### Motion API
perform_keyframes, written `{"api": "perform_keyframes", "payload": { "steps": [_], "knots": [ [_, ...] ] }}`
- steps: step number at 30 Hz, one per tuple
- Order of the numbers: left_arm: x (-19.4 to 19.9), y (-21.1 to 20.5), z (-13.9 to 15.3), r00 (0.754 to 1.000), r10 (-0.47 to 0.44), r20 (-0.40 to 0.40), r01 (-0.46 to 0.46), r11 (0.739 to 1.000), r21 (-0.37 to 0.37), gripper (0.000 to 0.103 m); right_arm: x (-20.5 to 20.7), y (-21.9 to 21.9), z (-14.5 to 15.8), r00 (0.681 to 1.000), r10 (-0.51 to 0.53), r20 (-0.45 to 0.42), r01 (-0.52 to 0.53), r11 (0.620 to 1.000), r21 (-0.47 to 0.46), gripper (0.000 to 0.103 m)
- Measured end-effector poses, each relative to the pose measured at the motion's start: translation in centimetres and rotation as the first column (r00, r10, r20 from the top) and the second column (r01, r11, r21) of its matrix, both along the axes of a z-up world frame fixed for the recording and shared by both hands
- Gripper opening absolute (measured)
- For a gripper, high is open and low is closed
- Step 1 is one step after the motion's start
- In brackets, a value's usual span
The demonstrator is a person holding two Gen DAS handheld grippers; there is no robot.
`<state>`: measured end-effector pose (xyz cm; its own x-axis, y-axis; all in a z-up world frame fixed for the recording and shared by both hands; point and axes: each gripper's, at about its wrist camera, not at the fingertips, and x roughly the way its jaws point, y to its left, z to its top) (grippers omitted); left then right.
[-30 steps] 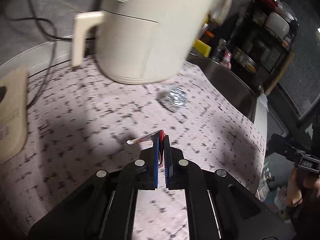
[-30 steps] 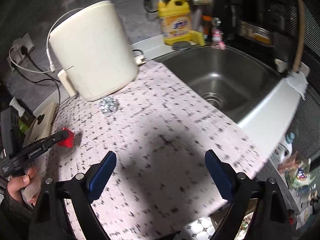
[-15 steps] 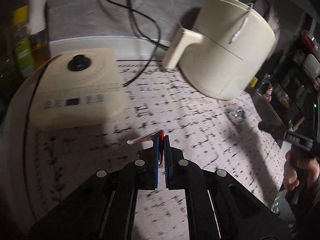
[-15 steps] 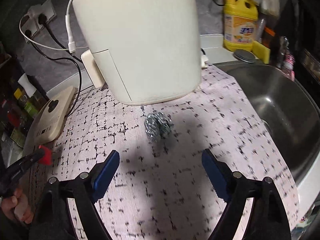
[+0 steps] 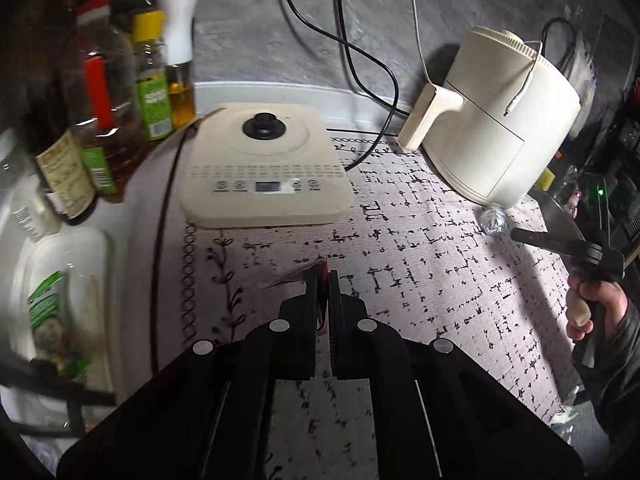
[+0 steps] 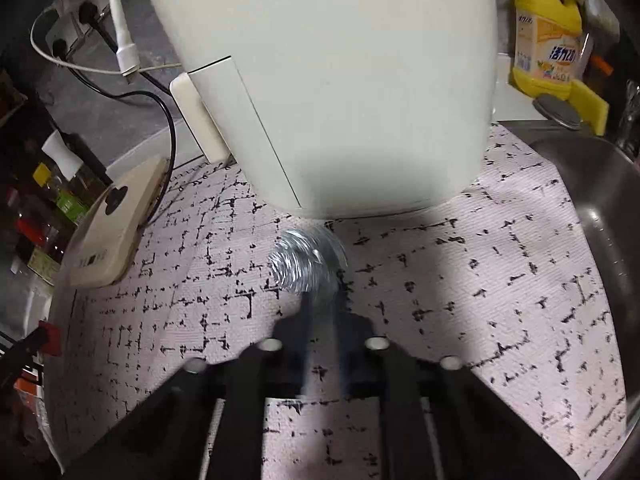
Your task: Collect trash
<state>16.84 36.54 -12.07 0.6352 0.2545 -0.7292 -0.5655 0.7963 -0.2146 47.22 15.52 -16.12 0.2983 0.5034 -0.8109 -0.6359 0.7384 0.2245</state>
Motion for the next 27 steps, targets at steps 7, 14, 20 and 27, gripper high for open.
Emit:
{"api": "perform_keyframes", "payload": {
  "steps": [7, 14, 20, 27],
  "knots": [
    [-1.2, -3.1, 1.1, 1.0, -0.011, 0.019, 0.01, 1.0, 0.028, 0.005, -3.1, -2.6, 0.6, 0.999, 0.036, 0.019, -0.036, 0.999, 0.013, 0.001],
    [-2.2, -6.3, 1.3, 0.999, -0.013, 0.038, 0.012, 1.0, 0.023, 0.005, -5.2, -5.9, 1.3, 0.999, 0.044, 0.014, -0.045, 0.999, 0.027, 0.001],
    [-1.9, -7.1, 0.6, 0.999, -0.016, 0.04, 0.016, 1.0, 0.004, 0.005, -6.0, -7.2, 1.4, 0.999, 0.042, 0.01, -0.042, 0.999, 0.018, 0.003],
    [-1.8, -5.8, -0.3, 0.999, 0.002, 0.034, -0.002, 1.0, -0.012, 0.005, -4.5, -5.0, 1.9, 0.999, 0.02, 0.048, -0.022, 0.999, 0.034, 0.068]
  ]
}}
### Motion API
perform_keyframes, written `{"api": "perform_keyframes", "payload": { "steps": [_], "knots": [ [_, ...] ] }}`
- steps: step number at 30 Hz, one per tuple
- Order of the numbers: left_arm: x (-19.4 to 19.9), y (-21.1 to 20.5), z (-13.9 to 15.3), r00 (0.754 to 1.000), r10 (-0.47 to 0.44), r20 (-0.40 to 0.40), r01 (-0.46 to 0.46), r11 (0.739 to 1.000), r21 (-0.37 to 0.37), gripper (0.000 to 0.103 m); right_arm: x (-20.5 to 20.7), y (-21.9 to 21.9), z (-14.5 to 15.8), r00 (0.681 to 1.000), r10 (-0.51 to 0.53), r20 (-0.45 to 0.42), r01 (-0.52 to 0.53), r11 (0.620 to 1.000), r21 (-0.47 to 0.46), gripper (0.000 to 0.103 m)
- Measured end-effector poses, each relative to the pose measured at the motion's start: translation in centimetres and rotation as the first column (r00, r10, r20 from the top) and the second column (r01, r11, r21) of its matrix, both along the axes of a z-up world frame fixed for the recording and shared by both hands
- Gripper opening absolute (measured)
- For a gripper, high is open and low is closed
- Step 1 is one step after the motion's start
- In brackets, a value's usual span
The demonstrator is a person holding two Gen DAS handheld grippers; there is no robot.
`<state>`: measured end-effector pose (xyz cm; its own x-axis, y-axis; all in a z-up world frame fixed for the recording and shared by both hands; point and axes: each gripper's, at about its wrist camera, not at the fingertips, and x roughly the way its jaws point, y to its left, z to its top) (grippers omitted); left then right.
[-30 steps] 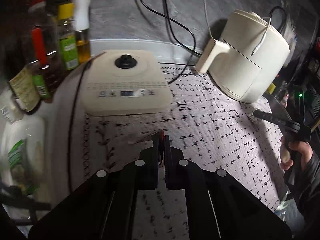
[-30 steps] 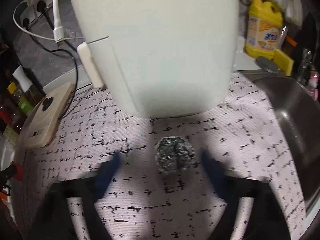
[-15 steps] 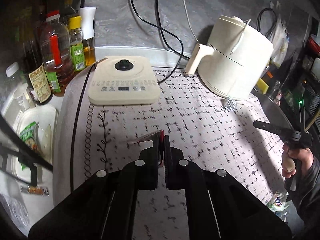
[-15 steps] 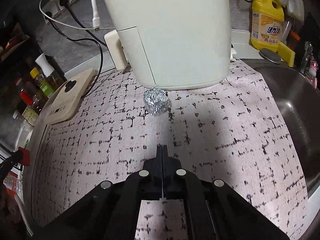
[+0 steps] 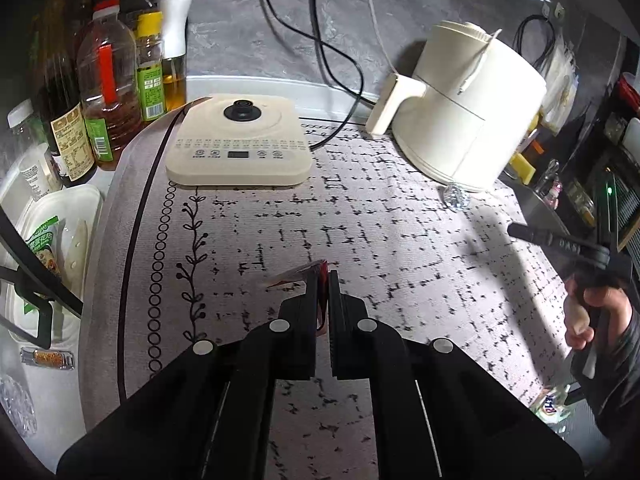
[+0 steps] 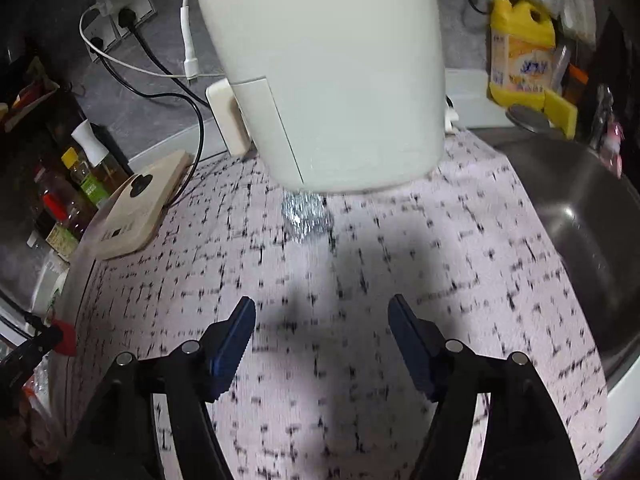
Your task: Collect trash
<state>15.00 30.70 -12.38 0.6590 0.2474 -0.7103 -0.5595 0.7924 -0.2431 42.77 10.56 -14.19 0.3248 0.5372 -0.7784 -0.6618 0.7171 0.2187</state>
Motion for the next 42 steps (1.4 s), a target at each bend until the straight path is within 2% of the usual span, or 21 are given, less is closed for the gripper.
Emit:
{"api": "perform_keyframes", "payload": {
  "steps": [11, 13, 15, 21, 28, 36, 42],
  "knots": [
    [0.5, 5.0, -1.1, 0.999, 0.045, -0.015, -0.045, 0.999, -0.002, 0.005, 3.9, 7.5, -3.0, 1.0, -0.018, -0.002, 0.018, 0.999, -0.03, 0.07],
    [0.6, 5.5, -1.1, 0.999, 0.043, -0.011, -0.043, 0.999, -0.002, 0.005, 4.4, 8.3, -3.5, 0.999, 0.01, -0.033, -0.011, 1.0, -0.025, 0.024],
    [0.8, 5.8, -1.2, 0.999, 0.041, -0.012, -0.041, 0.999, -0.002, 0.005, 4.5, 8.8, -3.7, 0.998, 0.039, -0.047, -0.041, 0.998, -0.047, 0.006],
    [1.8, 5.6, -1.8, 1.0, 0.014, -0.011, -0.014, 1.0, -0.017, 0.005, 3.4, 7.3, -3.4, 0.998, 0.038, -0.057, -0.041, 0.998, -0.037, 0.006],
    [3.7, 2.7, -1.2, 0.998, -0.057, 0.011, 0.057, 0.998, -0.022, 0.005, 1.5, 2.6, -1.5, 0.998, 0.007, -0.055, -0.008, 1.0, -0.008, 0.006],
    [6.0, -3.8, 0.3, 0.982, -0.184, 0.045, 0.185, 0.983, -0.021, 0.005, -1.5, -6.6, 1.3, 0.997, -0.071, -0.045, 0.071, 0.997, 0.013, 0.006],
    [7.7, -10.7, 0.8, 0.948, -0.313, 0.048, 0.314, 0.949, -0.021, 0.005, -4.4, -15.8, 3.0, 0.987, -0.157, -0.036, 0.158, 0.987, 0.017, 0.006]
  ]
}}
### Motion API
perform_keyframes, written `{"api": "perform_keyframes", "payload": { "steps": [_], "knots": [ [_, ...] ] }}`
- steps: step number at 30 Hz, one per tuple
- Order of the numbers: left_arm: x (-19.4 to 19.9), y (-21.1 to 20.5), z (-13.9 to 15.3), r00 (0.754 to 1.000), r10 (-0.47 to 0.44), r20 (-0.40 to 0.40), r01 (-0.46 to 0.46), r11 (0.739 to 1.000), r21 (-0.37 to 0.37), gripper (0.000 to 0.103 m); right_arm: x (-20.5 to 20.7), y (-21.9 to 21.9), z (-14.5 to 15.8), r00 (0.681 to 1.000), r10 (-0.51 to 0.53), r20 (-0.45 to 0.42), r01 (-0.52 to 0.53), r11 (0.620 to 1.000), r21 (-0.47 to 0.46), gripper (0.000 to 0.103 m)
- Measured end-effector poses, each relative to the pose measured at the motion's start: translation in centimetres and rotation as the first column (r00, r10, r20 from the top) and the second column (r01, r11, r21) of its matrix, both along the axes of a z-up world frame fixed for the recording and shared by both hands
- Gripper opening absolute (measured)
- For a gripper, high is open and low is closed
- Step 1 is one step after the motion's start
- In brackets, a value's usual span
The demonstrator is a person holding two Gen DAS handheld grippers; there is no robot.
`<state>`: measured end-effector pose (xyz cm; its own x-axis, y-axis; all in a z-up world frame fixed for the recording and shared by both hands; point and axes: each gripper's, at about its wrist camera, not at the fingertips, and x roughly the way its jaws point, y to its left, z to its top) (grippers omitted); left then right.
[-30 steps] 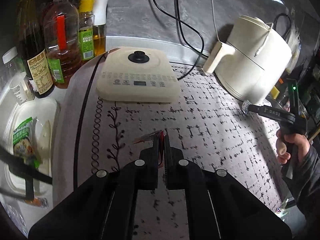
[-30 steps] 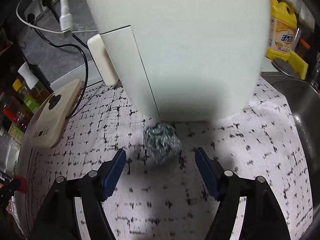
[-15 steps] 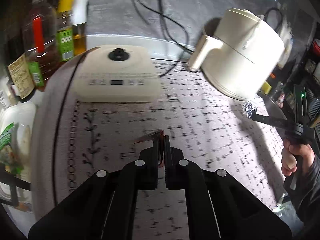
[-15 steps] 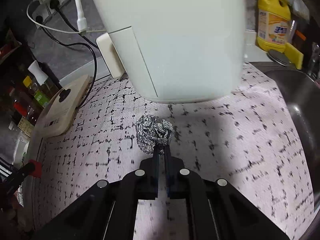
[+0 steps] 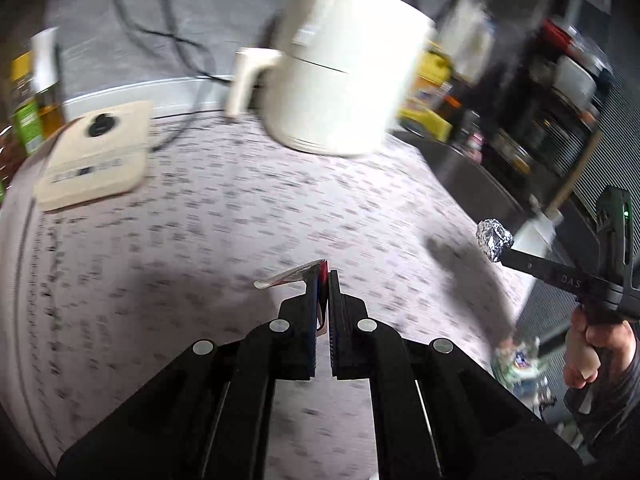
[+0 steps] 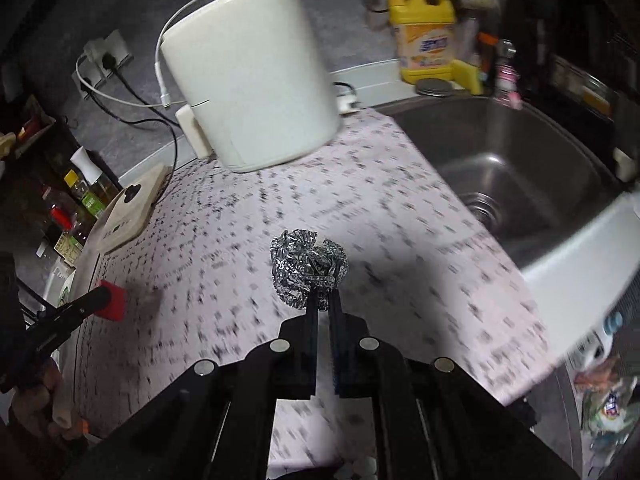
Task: Collect trash
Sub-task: 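Carry both items over the bin and open both grippers to drop them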
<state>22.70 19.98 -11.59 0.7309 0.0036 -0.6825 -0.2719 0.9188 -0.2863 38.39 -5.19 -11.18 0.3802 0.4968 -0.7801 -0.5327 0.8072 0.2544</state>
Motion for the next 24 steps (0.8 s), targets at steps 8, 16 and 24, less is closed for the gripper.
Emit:
{"api": "perform_keyframes", "payload": {
  "steps": [8, 16, 24],
  "knots": [
    [1.5, -9.1, 0.7, 0.985, -0.174, -0.001, 0.174, 0.985, 0.007, 0.005, -4.2, -12.3, 0.1, 0.987, -0.158, -0.008, 0.158, 0.987, -0.006, 0.006],
    [2.5, -18.0, 0.3, 0.941, -0.337, -0.026, 0.337, 0.941, 0.012, 0.005, -9.1, -21.4, -1.7, 0.96, -0.277, -0.037, 0.276, 0.961, -0.027, 0.006],
    [2.2, -25.9, -1.1, 0.886, -0.461, -0.055, 0.461, 0.887, -0.008, 0.005, -13.7, -28.1, -5.2, 0.927, -0.355, -0.119, 0.347, 0.934, -0.081, 0.009]
  ]
}}
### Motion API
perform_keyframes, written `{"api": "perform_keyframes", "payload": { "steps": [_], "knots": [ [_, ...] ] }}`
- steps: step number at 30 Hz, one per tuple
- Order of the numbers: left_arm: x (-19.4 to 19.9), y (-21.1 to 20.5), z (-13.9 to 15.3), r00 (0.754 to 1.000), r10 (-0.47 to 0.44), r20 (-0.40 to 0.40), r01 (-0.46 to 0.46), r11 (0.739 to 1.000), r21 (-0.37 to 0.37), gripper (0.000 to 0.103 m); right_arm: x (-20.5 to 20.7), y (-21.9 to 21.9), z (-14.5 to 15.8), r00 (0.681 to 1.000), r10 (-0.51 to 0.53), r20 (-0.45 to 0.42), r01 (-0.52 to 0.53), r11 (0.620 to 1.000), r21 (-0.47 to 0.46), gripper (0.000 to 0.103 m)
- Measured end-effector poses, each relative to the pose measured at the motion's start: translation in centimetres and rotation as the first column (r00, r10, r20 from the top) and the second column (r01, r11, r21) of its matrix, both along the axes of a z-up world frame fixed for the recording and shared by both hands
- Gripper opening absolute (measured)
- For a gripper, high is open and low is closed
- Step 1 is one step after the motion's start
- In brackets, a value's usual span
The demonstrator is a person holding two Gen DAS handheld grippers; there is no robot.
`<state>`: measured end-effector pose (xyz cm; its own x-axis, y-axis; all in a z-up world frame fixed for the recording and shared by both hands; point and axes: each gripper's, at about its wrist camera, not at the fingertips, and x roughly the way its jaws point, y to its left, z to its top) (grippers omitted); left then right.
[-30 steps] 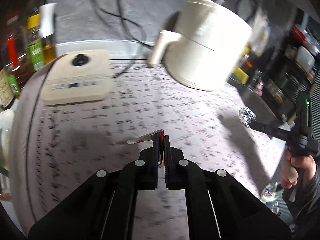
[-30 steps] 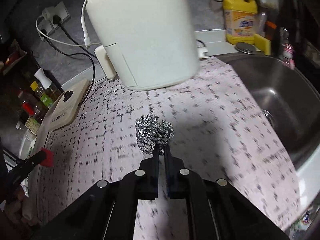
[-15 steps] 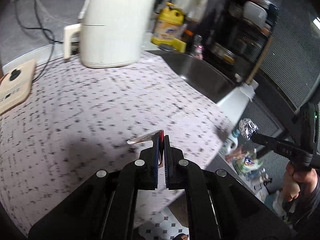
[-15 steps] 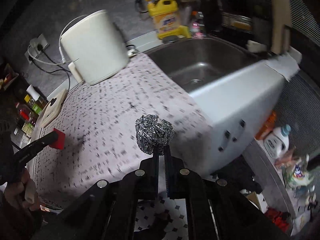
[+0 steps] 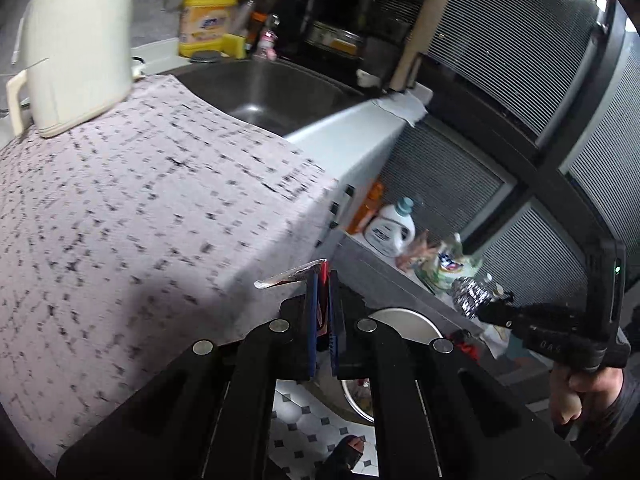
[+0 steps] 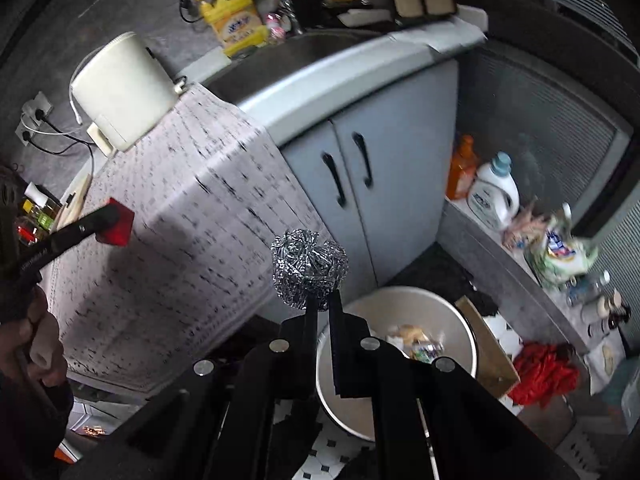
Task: Collect trash
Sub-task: 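Carry both items over the bin and open both grippers to drop them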
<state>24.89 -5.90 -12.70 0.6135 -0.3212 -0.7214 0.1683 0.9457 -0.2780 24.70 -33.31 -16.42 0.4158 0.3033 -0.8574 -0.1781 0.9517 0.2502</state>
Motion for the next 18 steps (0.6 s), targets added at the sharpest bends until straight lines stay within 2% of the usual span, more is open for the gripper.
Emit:
{"api": "perform_keyframes", "payload": {
  "steps": [1, 2, 3, 4, 7, 18],
  "knots": [
    [-0.1, -0.5, -0.2, 1.0, -0.01, -0.005, 0.01, 1.0, -0.001, 0.005, -0.5, -0.6, -0.6, 1.0, -0.01, -0.019, 0.01, 1.0, 0.0, 0.013],
    [-0.2, -1.4, -0.5, 1.0, -0.025, -0.013, 0.025, 1.0, -0.001, 0.005, -1.1, -1.5, -1.4, 0.998, -0.02, -0.053, 0.02, 1.0, 0.006, 0.024],
    [-0.3, -2.1, -0.7, 0.999, -0.035, -0.019, 0.035, 0.999, 0.0, 0.005, -1.5, -2.1, -1.9, 0.997, -0.032, -0.076, 0.033, 0.999, 0.011, 0.057],
    [-0.3, -2.6, -1.0, 0.999, -0.044, -0.024, 0.044, 0.999, 0.0, 0.005, -2.0, -2.6, -2.1, 0.996, -0.048, -0.076, 0.049, 0.999, 0.007, 0.071],
    [-0.6, -4.4, -1.7, 0.997, -0.067, -0.042, 0.067, 0.998, -0.002, 0.005, -3.4, -4.5, -2.7, 0.994, -0.075, -0.077, 0.076, 0.997, 0.005, 0.067],
    [-0.9, -13.0, -5.0, 0.974, -0.195, -0.111, 0.194, 0.981, -0.025, 0.006, -7.0, -13.5, -2.1, 0.971, -0.23, -0.063, 0.231, 0.973, 0.008, 0.067]
  ]
}}
